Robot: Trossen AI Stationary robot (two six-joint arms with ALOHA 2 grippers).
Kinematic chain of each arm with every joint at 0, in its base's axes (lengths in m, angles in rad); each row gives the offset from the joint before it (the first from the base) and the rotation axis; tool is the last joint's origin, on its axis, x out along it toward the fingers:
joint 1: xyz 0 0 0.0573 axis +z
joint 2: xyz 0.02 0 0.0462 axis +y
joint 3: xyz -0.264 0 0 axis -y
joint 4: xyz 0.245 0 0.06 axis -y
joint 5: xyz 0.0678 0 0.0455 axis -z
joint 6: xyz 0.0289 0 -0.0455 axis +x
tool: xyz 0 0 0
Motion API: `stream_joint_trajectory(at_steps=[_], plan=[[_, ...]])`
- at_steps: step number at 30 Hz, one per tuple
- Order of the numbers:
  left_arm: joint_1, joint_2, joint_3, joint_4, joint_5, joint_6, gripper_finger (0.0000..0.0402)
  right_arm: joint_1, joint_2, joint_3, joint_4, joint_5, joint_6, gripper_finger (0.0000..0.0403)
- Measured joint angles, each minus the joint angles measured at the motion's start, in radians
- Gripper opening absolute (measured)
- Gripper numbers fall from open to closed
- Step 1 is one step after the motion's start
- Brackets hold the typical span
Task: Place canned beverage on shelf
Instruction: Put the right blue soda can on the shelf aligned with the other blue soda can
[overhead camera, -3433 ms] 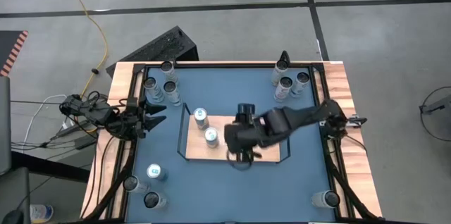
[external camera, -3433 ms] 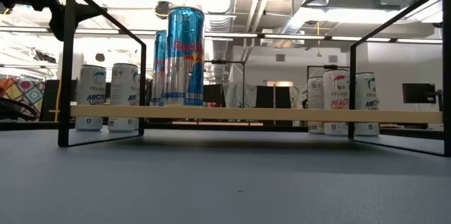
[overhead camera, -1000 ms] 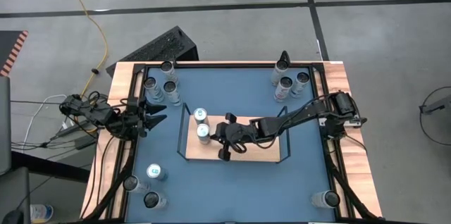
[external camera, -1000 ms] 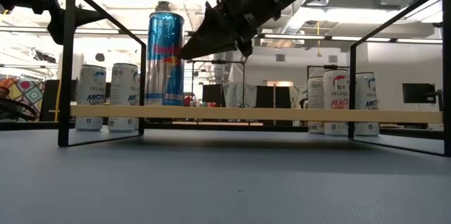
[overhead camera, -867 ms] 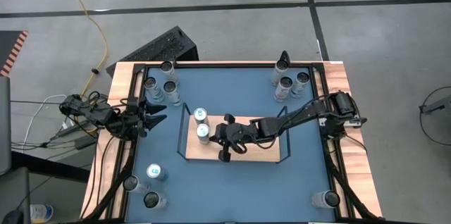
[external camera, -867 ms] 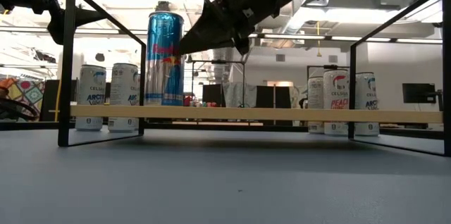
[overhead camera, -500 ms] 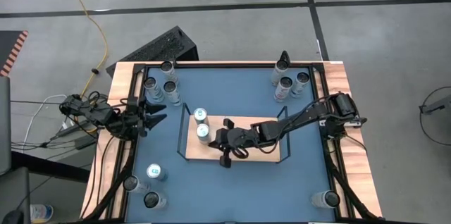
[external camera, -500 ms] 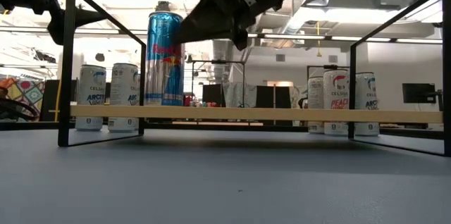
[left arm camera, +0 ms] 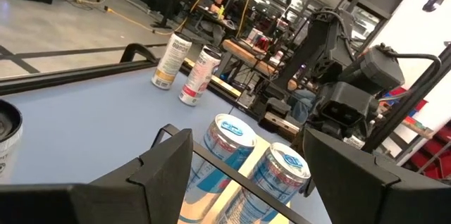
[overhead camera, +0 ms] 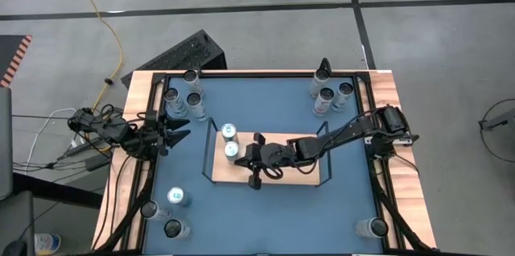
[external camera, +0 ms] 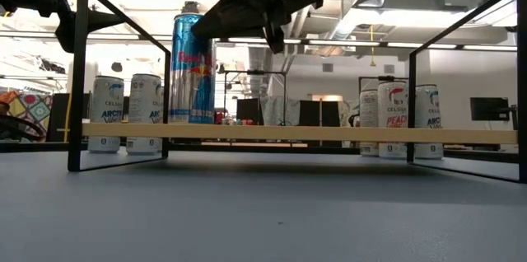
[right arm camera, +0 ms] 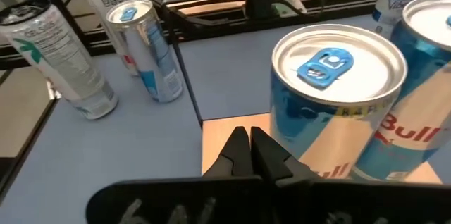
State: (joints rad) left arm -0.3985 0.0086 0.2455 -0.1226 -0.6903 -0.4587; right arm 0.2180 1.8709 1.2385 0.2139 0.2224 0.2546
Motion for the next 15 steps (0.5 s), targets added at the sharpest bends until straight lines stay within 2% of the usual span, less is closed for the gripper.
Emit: stream_joint_trajectory(at_steps=[15], plan=[[0.0, 0.0, 0.0, 0.012, 0.009, -0.021, 0.0256, -0.011, 0.0, 0.0, 0.038, 0.015, 0.0, 0.0]])
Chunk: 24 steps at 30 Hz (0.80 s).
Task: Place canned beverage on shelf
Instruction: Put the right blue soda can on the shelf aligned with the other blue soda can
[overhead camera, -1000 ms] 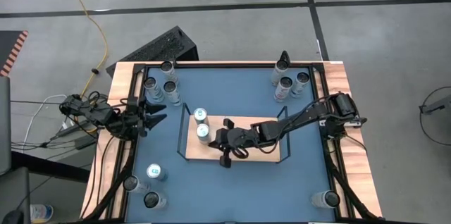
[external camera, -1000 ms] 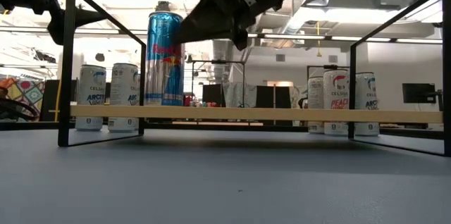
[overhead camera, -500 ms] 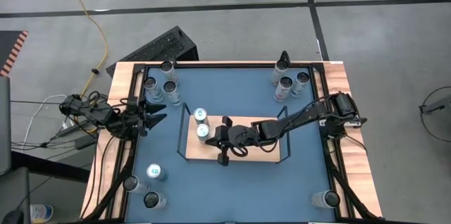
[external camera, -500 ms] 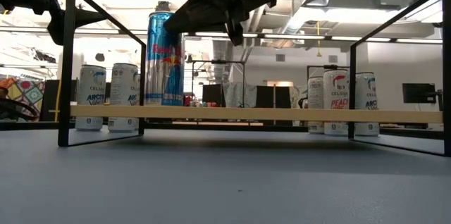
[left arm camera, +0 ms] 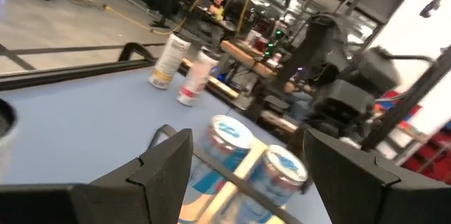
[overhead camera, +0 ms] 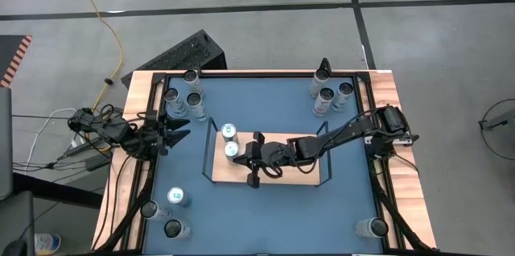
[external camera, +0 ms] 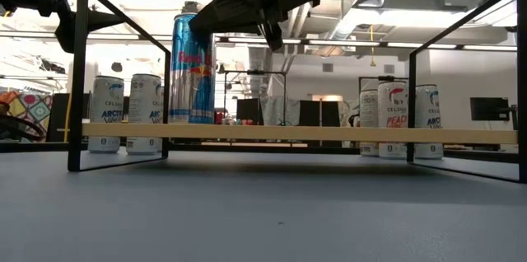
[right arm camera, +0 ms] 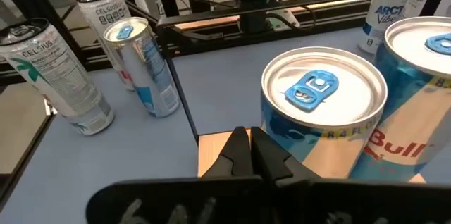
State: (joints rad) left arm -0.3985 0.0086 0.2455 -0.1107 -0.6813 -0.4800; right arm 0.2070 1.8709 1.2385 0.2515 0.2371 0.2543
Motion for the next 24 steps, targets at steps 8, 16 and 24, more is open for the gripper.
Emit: stream_joint_trajectory(at_steps=[8, 16, 24], plan=[[0.0, 0.05, 0.0, 0.097, 0.212, 0.021, 0.0252, 0.045, -0.016, 0.07, -0.011, -0.023, -0.079, 0.0], [0.0, 0.287, 0.044, 0.211, 0.231, 0.076, 0.0162, 0.083, -0.015, 0.259, -0.438, 0.031, -0.097, 0.0], [-0.029, 0.541, 0.246, 0.157, 0.258, 0.132, 0.0012, 0.175, -0.052, 0.529, -1.055, 0.314, -0.095, 0.0]])
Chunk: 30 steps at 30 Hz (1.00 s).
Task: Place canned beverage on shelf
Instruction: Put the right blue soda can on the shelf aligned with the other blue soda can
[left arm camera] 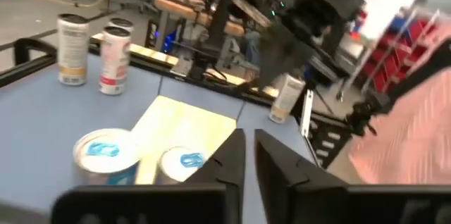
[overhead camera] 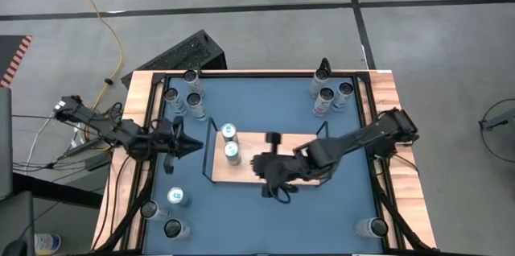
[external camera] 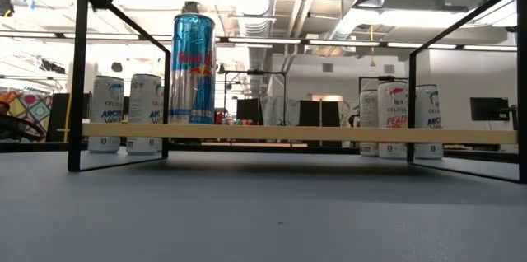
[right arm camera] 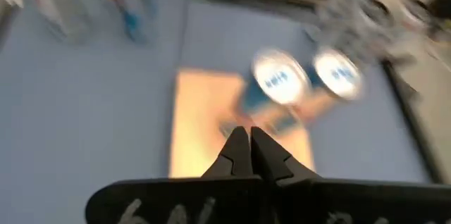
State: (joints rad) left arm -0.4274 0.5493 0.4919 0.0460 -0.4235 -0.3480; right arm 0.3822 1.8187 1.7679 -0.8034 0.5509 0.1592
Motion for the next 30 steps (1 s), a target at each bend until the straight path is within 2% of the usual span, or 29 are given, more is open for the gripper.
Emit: stream_joint_trajectory(at_steps=[4, 9, 13, 21, 27, 30], plan=[[-0.029, 0.145, 0.092, -0.03, -0.012, 0.02, 0.0002, 0.033, -0.001, 0.076, -0.171, 0.098, 0.083, 0.0], [-0.07, 0.33, 0.195, -0.091, -0.099, 0.014, 0.0, 0.068, -0.009, 0.107, -0.291, 0.163, 0.161, 0.0], [-0.101, 0.471, 0.276, -0.139, -0.133, 0.013, 0.0, 0.071, -0.008, 0.107, -0.324, 0.164, 0.21, 0.0], [-0.147, 0.7, 0.419, -0.23, -0.336, -0.015, 0.0, 0.069, -0.008, 0.107, -0.32, 0.167, 0.218, 0.0], [-0.149, 0.824, 0.482, -0.291, -0.355, -0.079, 0.0, 0.069, -0.008, 0.107, -0.319, 0.167, 0.218, 0.0], [-0.149, 0.873, 0.519, -0.368, -0.412, -0.115, 0.0, 0.069, -0.008, 0.107, -0.319, 0.167, 0.218, 0.0]])
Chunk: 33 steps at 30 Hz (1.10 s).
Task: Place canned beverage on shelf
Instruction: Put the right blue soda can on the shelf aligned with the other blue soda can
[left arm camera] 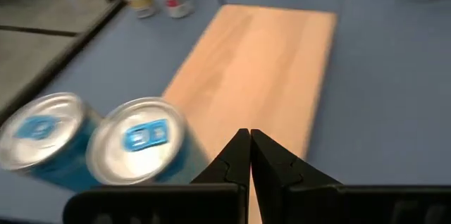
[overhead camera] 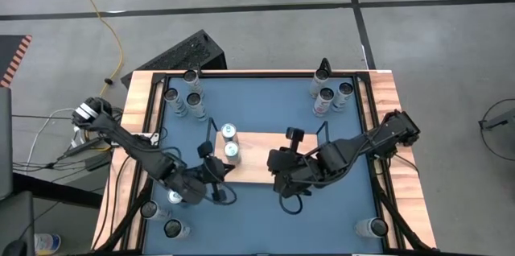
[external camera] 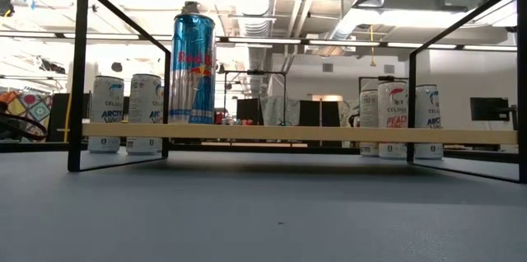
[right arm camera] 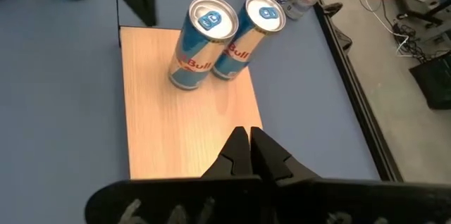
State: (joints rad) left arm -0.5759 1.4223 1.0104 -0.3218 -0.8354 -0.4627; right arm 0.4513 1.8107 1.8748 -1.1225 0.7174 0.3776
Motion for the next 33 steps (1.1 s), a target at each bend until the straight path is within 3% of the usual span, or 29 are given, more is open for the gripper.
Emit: stream_joint_trajectory(at_steps=[4, 23, 33], plan=[[0.0, 0.04, 0.034, -0.063, -0.065, -0.016, 0.0, 0.002, 0.0, 0.0, 0.001, -0.003, 0.008, 0.0], [0.015, 0.044, 0.037, -0.197, -0.088, -0.122, 0.0, 0.02, 0.005, 0.0, 0.009, -0.006, 0.047, 0.0], [0.009, 0.044, 0.037, -0.207, -0.082, -0.127, 0.0, -0.005, 0.145, 0.0, 0.125, -0.006, 0.04, 0.0]])
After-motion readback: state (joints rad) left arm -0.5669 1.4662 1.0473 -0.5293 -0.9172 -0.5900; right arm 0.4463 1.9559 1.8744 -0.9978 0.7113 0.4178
